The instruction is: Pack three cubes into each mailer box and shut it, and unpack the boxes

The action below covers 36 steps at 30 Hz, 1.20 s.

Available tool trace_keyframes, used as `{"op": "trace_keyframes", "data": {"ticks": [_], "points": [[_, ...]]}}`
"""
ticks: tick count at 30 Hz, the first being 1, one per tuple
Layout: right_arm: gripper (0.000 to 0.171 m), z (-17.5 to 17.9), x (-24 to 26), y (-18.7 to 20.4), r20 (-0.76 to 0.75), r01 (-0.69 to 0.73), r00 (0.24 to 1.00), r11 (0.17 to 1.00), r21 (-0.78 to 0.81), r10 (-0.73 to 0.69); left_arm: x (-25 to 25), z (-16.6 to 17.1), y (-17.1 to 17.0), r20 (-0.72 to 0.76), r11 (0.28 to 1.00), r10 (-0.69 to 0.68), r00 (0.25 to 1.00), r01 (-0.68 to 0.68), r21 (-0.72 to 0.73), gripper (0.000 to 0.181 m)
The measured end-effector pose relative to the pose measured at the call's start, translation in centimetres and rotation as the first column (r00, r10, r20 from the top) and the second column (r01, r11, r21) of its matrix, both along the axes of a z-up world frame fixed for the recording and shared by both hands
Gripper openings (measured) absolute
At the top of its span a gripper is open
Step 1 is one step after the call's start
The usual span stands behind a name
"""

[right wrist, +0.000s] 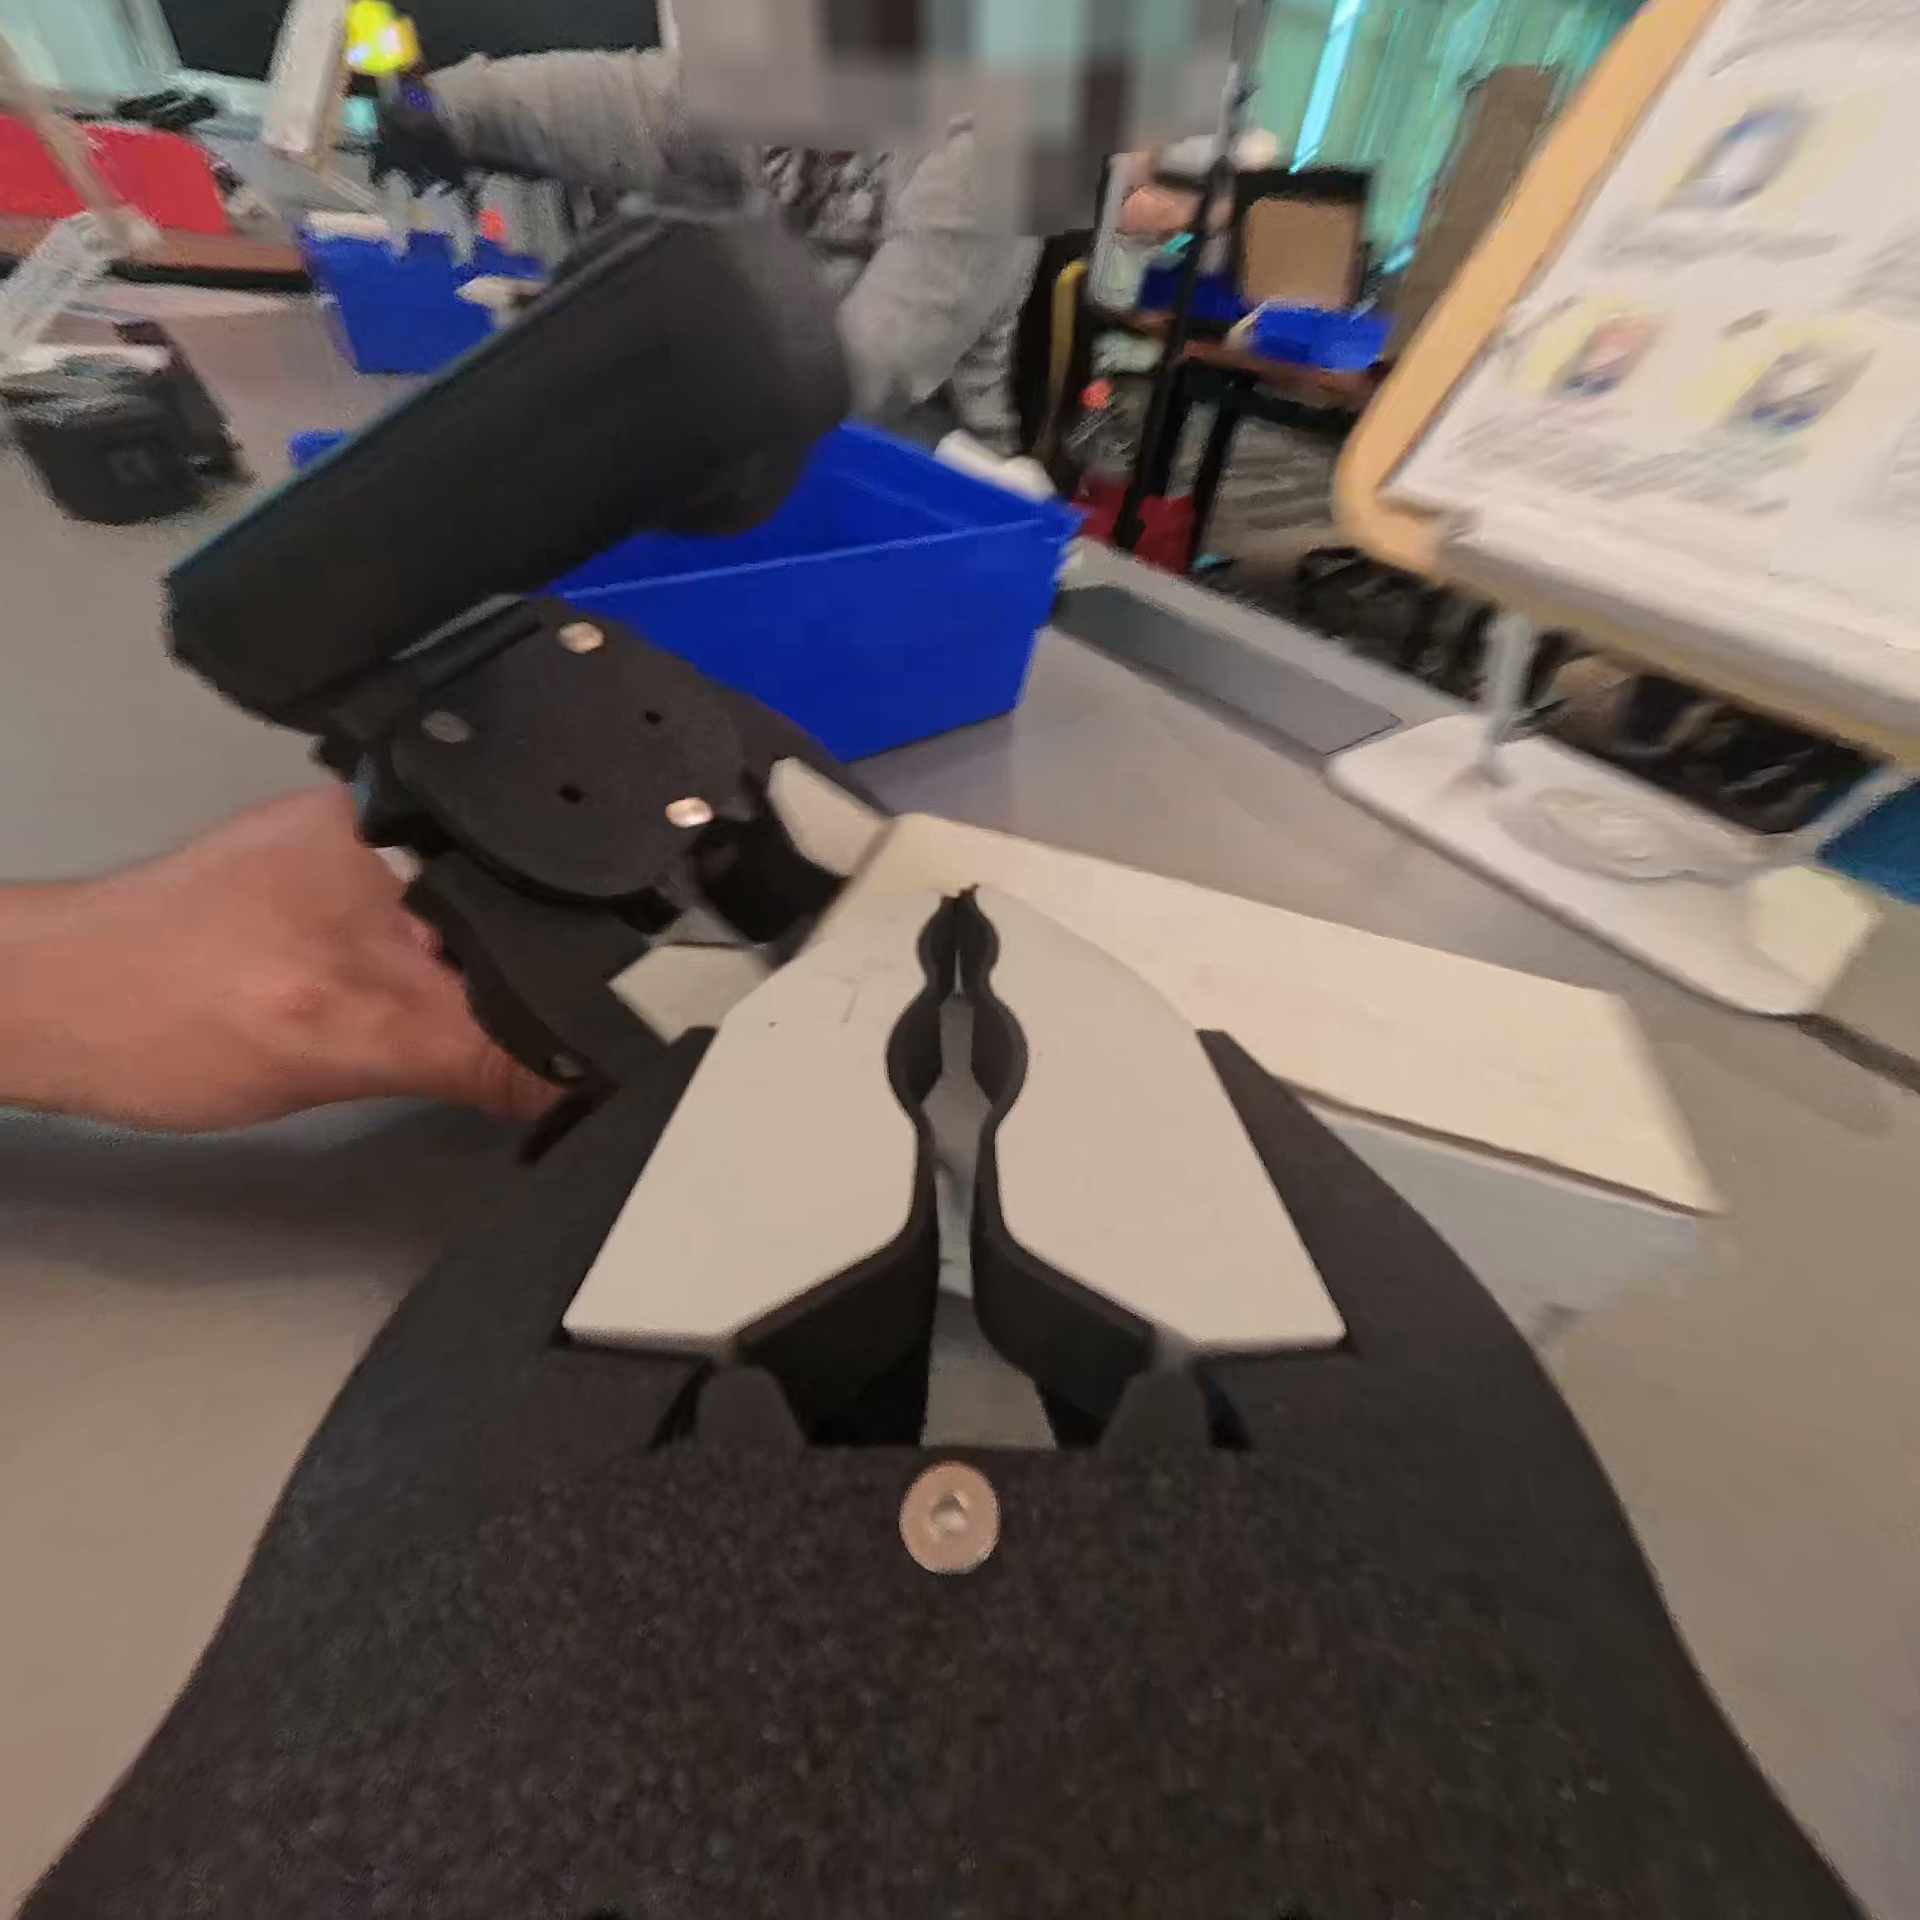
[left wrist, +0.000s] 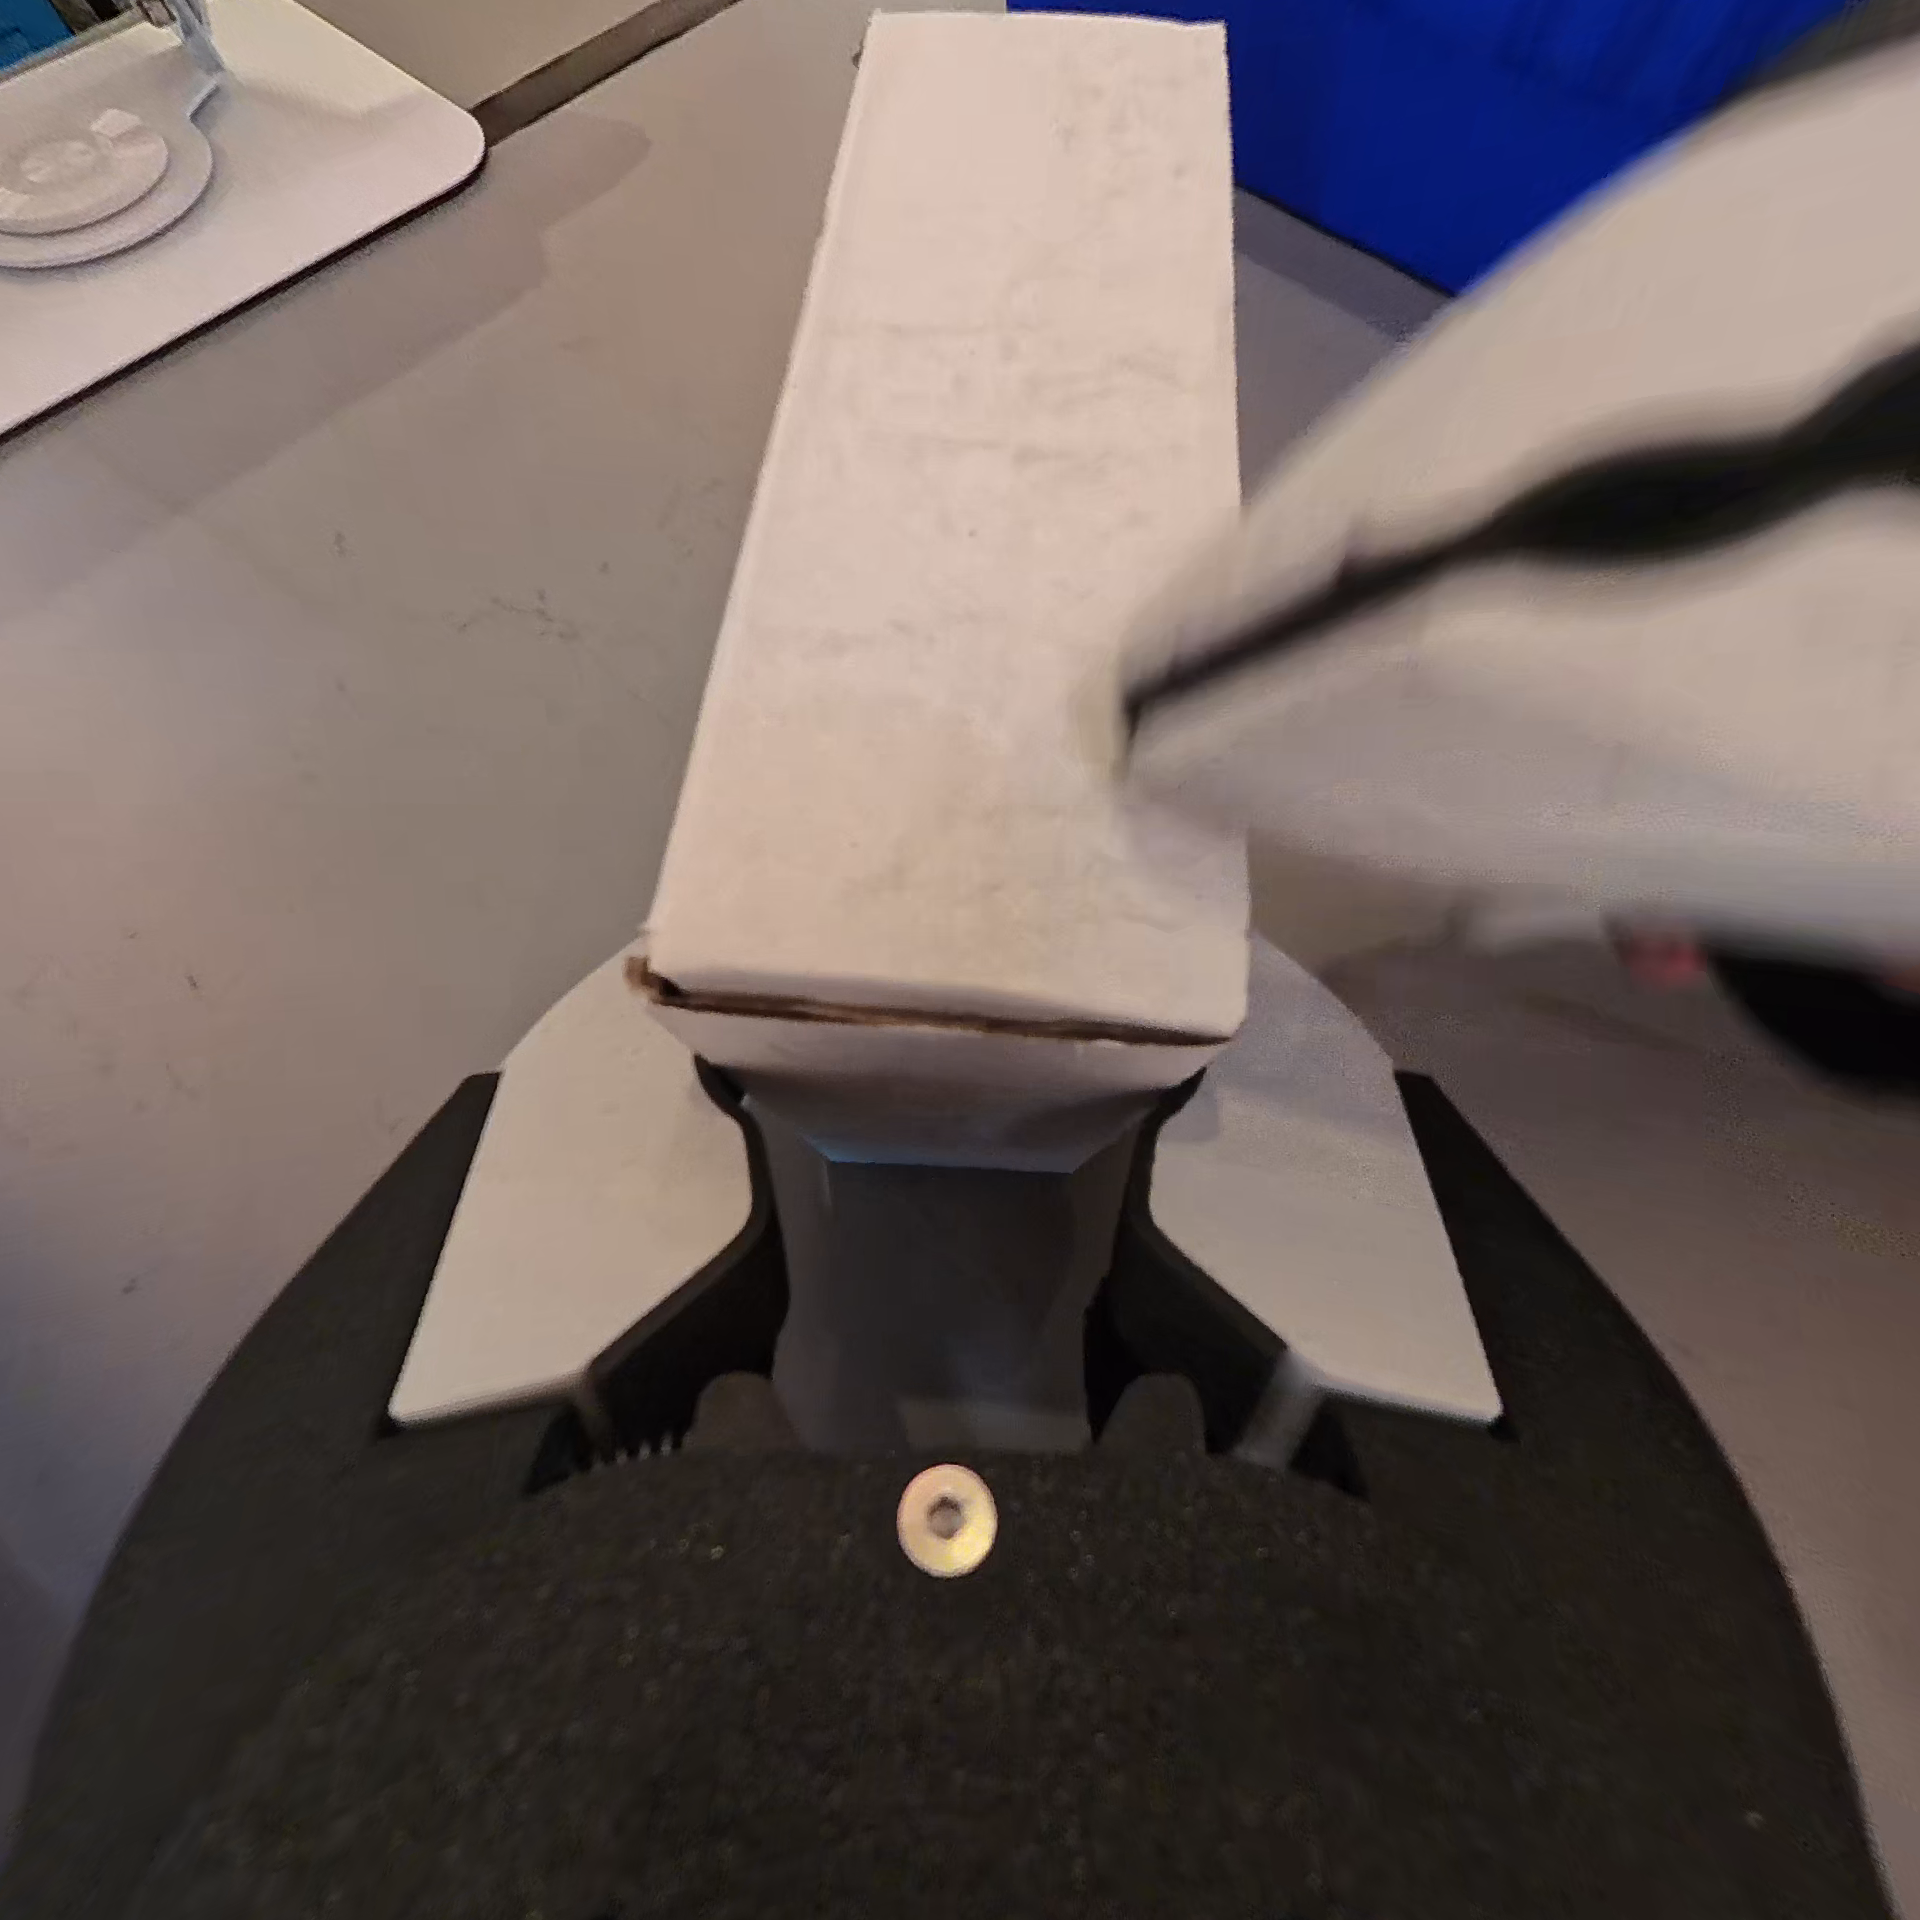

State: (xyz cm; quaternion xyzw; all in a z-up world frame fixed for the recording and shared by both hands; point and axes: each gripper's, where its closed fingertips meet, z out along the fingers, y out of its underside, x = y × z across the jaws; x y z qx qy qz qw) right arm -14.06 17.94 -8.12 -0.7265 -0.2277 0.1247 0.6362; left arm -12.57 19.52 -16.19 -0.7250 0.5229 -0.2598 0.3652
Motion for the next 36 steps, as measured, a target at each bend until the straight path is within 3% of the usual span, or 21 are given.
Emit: {"op": "trace_keyframes", "data": {"ticks": [5, 7, 15, 18, 20, 23, 28, 30, 31, 32, 33, 34, 36], "points": [[0.000, 1.0, 10.6, 2.2, -0.071, 0.255, 0.964, 0.967, -0.014, -0.256, 0.0, 0.0, 0.0, 0.000, 1.000, 0.001, 1.000, -0.001, 0.001, 0.076], [0.000, 0.2, 12.0, 2.5, -0.072, 0.255, 0.964, 0.966, -0.046, -0.258, 0.0, 0.0, 0.0, 0.000, 1.000, 0.001, 1.000, -0.001, 0.000, 0.076], [0.000, -0.7, 11.6, 2.5, -0.071, 0.231, 0.969, 0.971, -0.065, -0.236, 0.0, 0.0, 0.0, -0.001, 1.000, 0.006, 1.000, -0.006, -0.002, 0.076], [0.000, 1.0, 8.8, 1.3, -0.055, 0.172, 0.984, 0.984, 0.045, -0.170, 0.1, 0.0, 0.0, -0.001, 1.000, 0.009, 1.000, -0.009, -0.003, 0.076], [0.000, -0.7, 7.0, 1.5, -0.024, 0.123, 0.992, 0.992, -0.006, -0.123, 0.1, 0.0, 0.0, -0.001, 1.000, 0.012, 1.000, -0.012, -0.003, 0.076], [0.000, -1.0, 6.9, 1.5, -0.150, 0.101, 0.983, 0.994, -0.034, -0.105, 0.0, 0.0, 0.1, -0.003, 1.000, 0.014, 1.000, -0.014, -0.002, 0.076], [0.000, -0.6, 6.9, 1.8, -0.049, 0.117, 0.992, 0.991, -0.064, -0.120, 0.1, 0.0, 0.2, 0.008, 1.000, 0.013, 1.000, -0.013, -0.009, 0.076], [0.000, 1.3, 5.2, 1.5, 0.019, -0.026, 0.999, 0.997, -0.071, 0.028, 0.2, 0.0, 0.1, 0.014, 1.000, -0.004, 1.000, 0.004, 0.000, 0.076], [0.010, 2.3, 4.1, 1.1, 0.094, -0.134, 0.985, 0.987, -0.087, 0.142, 0.1, -0.1, 0.1, 0.011, 1.000, -0.024, 1.000, 0.024, 0.008, 0.076], [0.041, 3.0, 3.8, 1.3, 0.204, -0.177, 0.960, 0.979, -0.100, 0.194, -0.1, -0.3, 0.0, -0.010, 0.999, -0.049, 0.999, 0.049, 0.012, 0.076], [0.059, 3.4, 3.8, 1.5, 0.343, -0.219, 0.908, 0.970, -0.104, 0.242, -0.5, -0.5, 0.1, -0.032, 0.998, -0.061, 0.998, 0.062, 0.013, 0.080], [0.053, 3.1, 3.5, 1.2, 0.458, -0.294, 0.822, 0.941, -0.170, 0.339, -1.0, -0.5, 0.1, -0.036, 0.998, -0.064, 0.997, 0.064, 0.013, 0.088], [0.076, 1.8, 3.0, 0.3, 0.515, -0.382, 0.670, 0.843, -0.378, 0.535, -2.5, 0.3, -0.6, 0.003, 0.998, -0.065, 0.998, 0.065, -0.015, 0.090]]}}
